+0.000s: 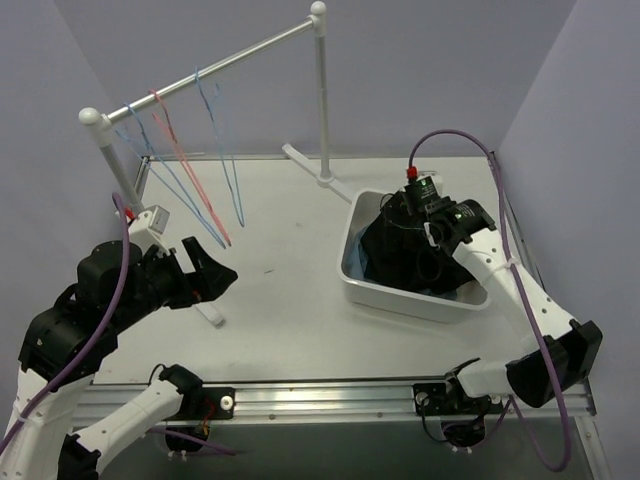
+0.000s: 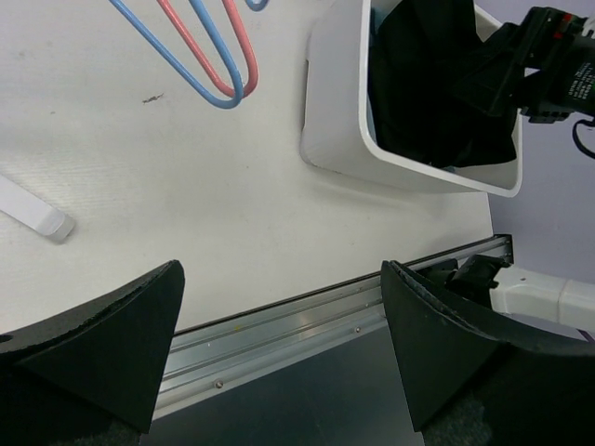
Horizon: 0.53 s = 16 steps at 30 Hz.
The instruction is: Remove the skirt from the hanger
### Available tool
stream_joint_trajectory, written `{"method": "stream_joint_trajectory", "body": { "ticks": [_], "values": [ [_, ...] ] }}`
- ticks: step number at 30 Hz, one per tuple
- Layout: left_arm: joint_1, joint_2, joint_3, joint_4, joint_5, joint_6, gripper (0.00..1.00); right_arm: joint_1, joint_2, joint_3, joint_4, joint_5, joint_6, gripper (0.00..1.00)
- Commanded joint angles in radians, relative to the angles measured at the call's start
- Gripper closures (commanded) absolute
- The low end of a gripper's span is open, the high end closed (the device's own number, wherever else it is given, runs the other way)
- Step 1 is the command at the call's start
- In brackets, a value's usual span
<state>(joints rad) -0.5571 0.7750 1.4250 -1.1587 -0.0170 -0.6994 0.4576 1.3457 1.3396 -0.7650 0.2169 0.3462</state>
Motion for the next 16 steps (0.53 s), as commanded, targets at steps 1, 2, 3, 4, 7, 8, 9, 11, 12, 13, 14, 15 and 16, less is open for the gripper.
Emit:
{"method": "stream_joint_trajectory", "body": {
  "ticks": [1,2,3,4,7,8,9,11,12,13,14,15,16],
  "values": [
    [0.000,-0.011,-0.014,0.028,0.014,-0.011,0.05,-0.008,-0.065,0.029,-0.089,0.027,-0.001,0.00],
    [0.000,-0.016,-0.017,0.031,0.015,-0.018,0.05,-0.008,-0.075,0.026,-0.092,0.030,0.002,0.00],
    [0.000,-0.019,-0.029,0.037,0.017,-0.022,0.06,-0.008,-0.085,0.024,-0.097,0.036,0.005,0.00],
    [0.000,-0.025,-0.035,0.039,0.017,-0.031,0.06,-0.008,-0.108,0.023,-0.097,0.030,0.005,0.00],
    [0.000,-0.039,-0.067,0.057,0.041,-0.054,0.06,-0.010,-0.181,0.000,-0.071,-0.004,-0.010,0.00],
    [0.000,-0.046,-0.077,0.065,0.048,-0.060,0.06,-0.008,-0.200,-0.006,-0.060,-0.032,-0.012,0.00],
    [-0.001,-0.052,-0.086,0.077,0.058,-0.067,0.06,-0.008,-0.224,-0.017,-0.044,-0.048,-0.012,0.00],
    [0.000,-0.069,-0.115,0.088,0.069,-0.090,0.06,-0.008,-0.285,-0.028,-0.027,-0.086,0.000,0.00],
    [-0.001,-0.077,-0.127,0.102,0.081,-0.100,0.06,-0.010,-0.310,-0.048,-0.002,-0.099,0.007,0.00],
    [0.000,-0.085,-0.138,0.109,0.086,-0.118,0.06,-0.008,-0.359,-0.062,0.010,-0.109,0.022,0.00],
    [0.000,-0.106,-0.165,0.120,0.094,-0.127,0.06,-0.008,-0.385,-0.081,0.030,-0.129,0.025,0.00],
    [0.000,-0.118,-0.179,0.141,0.109,-0.138,0.06,-0.008,-0.413,-0.121,0.061,-0.166,0.031,0.00],
    [0.000,-0.144,-0.196,0.155,0.120,-0.155,0.06,-0.010,-0.452,-0.137,0.070,-0.171,0.057,0.00]
  ]
}}
